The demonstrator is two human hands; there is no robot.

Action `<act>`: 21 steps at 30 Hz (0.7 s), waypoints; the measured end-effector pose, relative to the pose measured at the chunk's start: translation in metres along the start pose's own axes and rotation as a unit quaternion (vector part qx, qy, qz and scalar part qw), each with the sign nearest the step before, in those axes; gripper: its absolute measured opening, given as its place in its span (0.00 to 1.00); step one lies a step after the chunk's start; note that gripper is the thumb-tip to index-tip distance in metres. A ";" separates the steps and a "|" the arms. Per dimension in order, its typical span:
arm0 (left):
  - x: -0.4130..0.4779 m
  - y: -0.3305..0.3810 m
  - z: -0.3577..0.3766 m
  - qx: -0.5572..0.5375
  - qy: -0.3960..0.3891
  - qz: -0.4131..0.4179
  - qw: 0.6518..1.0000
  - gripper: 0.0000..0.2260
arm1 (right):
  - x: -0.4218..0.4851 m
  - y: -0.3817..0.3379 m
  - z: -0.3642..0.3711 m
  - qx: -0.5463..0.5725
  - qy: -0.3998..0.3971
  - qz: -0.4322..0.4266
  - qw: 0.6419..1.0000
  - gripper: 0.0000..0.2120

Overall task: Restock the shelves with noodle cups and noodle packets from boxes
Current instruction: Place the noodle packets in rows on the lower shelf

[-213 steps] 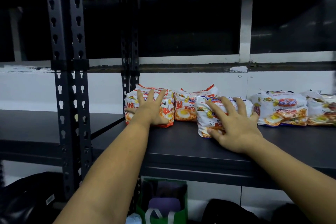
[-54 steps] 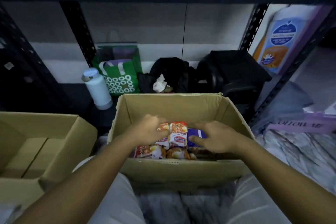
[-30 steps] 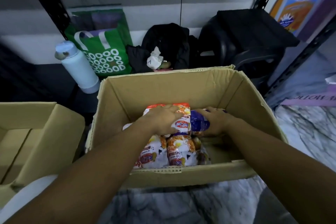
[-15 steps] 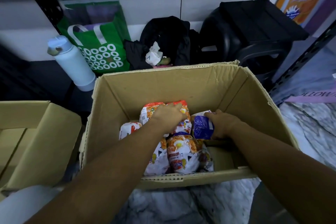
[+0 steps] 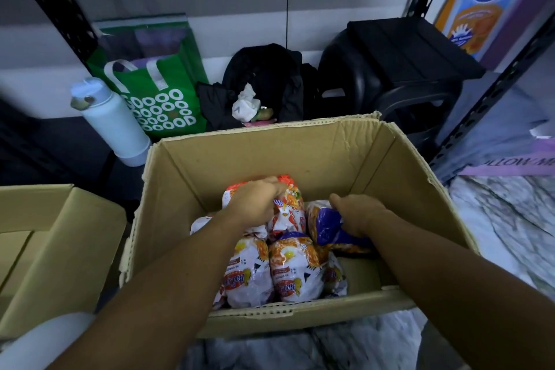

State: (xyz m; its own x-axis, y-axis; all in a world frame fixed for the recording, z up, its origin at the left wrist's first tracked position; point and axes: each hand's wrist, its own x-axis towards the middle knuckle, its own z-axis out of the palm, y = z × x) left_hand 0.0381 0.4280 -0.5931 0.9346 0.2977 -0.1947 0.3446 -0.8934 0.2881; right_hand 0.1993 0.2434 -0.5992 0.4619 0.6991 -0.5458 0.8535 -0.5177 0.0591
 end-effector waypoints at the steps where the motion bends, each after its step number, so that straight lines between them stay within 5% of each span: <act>1: -0.001 -0.001 -0.002 -0.006 0.004 0.004 1.000 0.16 | -0.001 0.000 -0.002 -0.007 0.008 0.001 1.000 0.26; 11: -0.037 0.003 -0.048 -0.049 0.086 0.026 0.995 0.18 | -0.024 0.002 -0.017 0.119 0.107 0.036 0.986 0.05; 21: -0.094 -0.020 -0.122 -0.161 0.229 -0.102 0.954 0.07 | -0.078 0.007 -0.071 0.442 0.179 -0.036 0.879 0.06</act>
State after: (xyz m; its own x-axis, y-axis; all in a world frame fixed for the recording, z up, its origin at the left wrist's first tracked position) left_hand -0.0460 0.4591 -0.4663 0.7601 0.6362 0.1324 0.4631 -0.6733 0.5764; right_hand 0.1860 0.2204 -0.4963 0.5955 0.7741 -0.2149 0.4365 -0.5363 -0.7224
